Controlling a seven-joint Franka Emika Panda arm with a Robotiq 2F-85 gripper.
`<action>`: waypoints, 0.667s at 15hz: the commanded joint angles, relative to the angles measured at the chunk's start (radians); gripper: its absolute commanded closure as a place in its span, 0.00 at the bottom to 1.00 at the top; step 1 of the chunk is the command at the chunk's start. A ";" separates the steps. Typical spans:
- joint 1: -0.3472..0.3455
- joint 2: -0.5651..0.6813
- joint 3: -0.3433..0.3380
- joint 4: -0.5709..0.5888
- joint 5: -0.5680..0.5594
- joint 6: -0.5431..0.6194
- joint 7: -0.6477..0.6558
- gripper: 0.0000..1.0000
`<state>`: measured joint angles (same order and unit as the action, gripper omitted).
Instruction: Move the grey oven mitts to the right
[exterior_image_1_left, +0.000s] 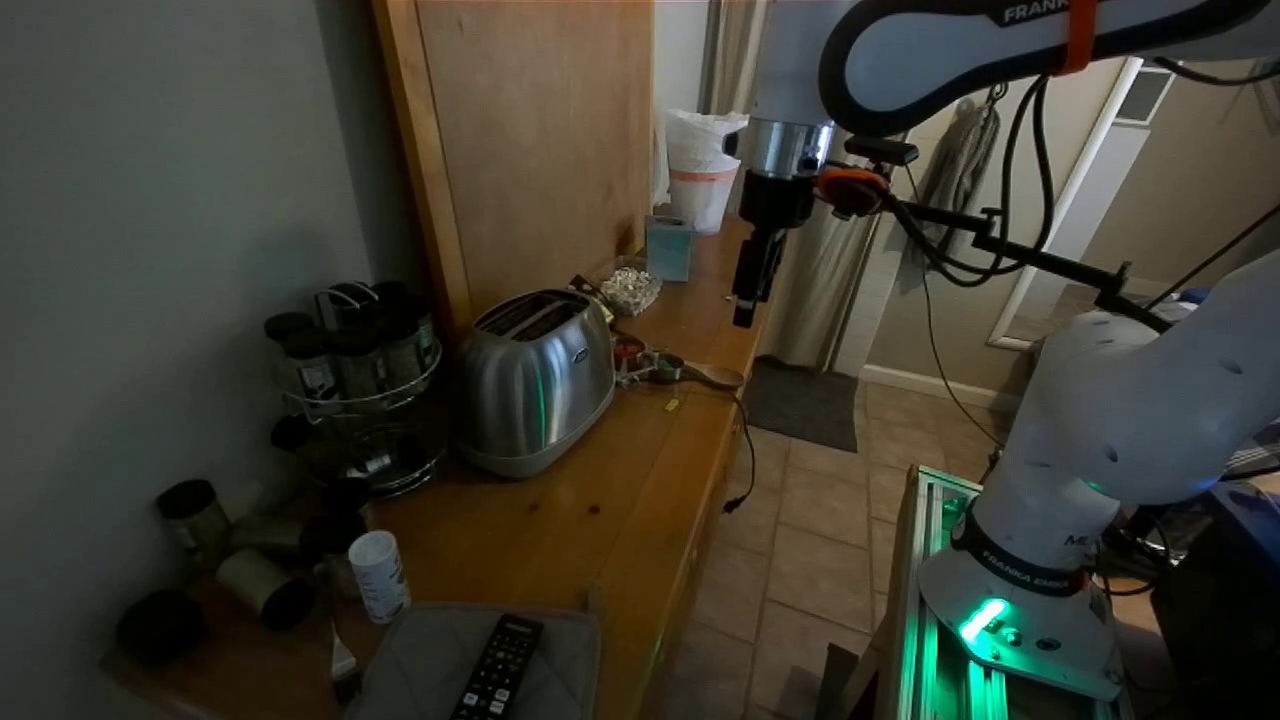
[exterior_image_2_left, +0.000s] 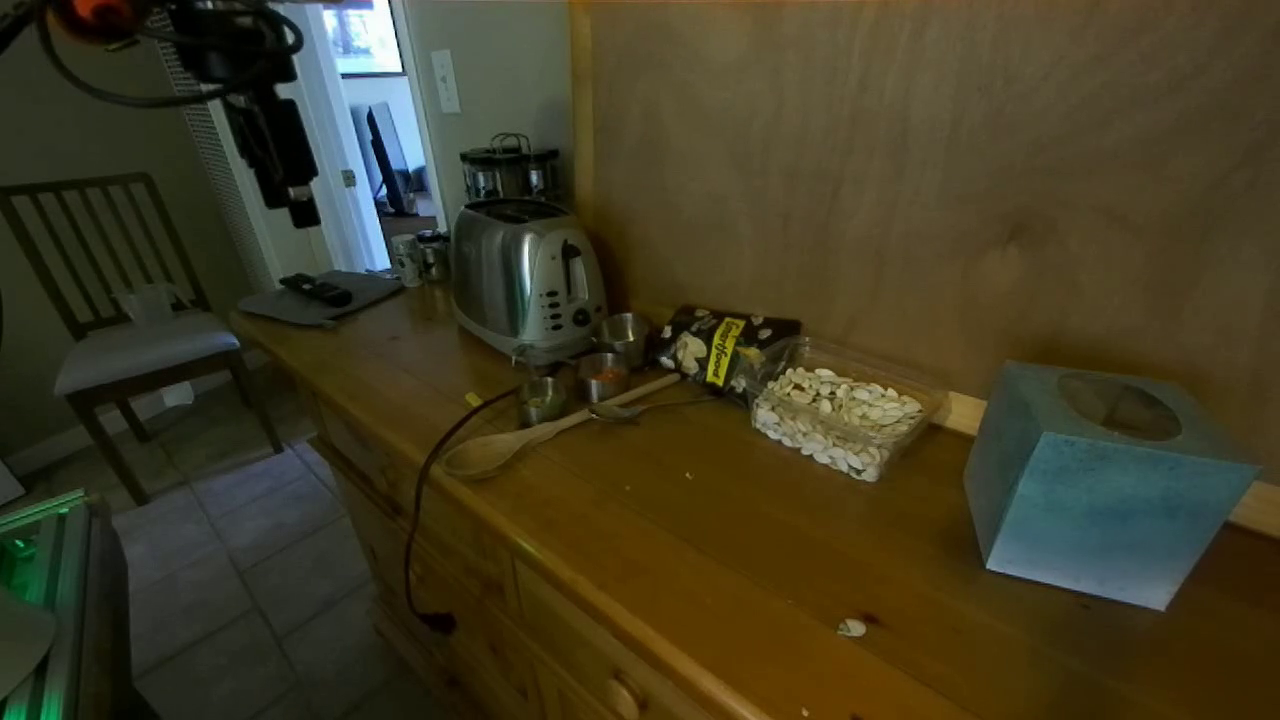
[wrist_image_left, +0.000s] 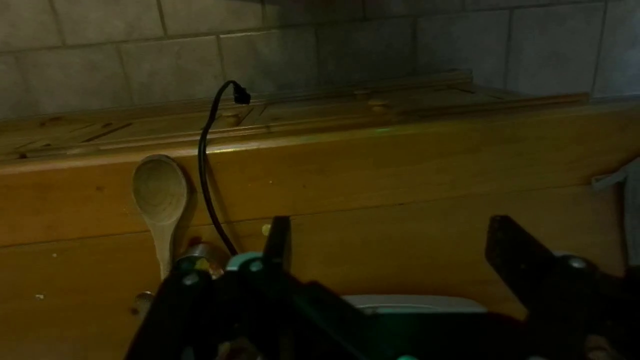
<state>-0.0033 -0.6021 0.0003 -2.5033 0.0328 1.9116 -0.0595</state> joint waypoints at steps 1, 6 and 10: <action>0.080 0.034 0.010 0.006 0.044 0.064 -0.074 0.00; 0.203 0.108 0.047 -0.007 0.205 0.179 -0.067 0.00; 0.245 0.203 0.053 -0.016 0.373 0.270 -0.071 0.00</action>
<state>0.2175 -0.4698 0.0566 -2.5122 0.2928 2.0979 -0.1174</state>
